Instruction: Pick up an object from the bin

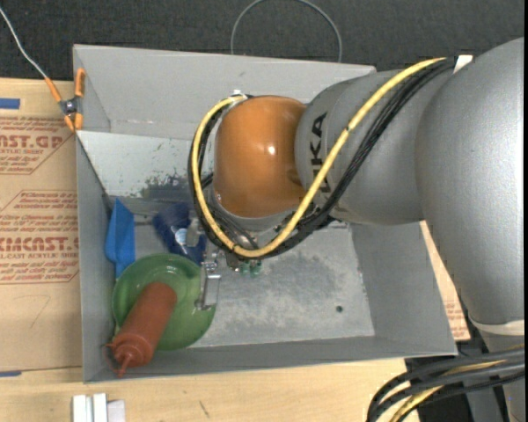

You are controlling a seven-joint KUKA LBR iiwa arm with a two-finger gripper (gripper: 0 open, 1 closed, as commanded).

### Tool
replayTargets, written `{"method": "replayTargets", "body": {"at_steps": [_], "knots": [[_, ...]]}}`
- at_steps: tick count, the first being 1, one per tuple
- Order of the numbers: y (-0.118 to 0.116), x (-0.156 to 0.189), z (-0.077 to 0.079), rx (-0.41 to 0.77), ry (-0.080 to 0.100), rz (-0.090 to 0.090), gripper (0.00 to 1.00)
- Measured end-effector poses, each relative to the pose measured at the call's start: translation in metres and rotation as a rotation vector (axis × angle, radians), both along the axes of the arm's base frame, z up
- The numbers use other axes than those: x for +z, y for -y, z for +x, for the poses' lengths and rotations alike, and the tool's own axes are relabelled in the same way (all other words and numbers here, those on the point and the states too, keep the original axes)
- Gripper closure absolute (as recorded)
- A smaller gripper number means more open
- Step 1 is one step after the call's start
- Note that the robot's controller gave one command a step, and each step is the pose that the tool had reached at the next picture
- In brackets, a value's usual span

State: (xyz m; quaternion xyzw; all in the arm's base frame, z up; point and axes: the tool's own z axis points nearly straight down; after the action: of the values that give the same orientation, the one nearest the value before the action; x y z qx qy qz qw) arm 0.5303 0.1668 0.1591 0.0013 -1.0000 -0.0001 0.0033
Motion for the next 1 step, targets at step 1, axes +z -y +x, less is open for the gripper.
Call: {"method": "replayTargets", "body": {"at_steps": [1], "knots": [[0.0010, 0.0045, 0.0019, -0.002, 0.007, 0.001, 0.00]]}}
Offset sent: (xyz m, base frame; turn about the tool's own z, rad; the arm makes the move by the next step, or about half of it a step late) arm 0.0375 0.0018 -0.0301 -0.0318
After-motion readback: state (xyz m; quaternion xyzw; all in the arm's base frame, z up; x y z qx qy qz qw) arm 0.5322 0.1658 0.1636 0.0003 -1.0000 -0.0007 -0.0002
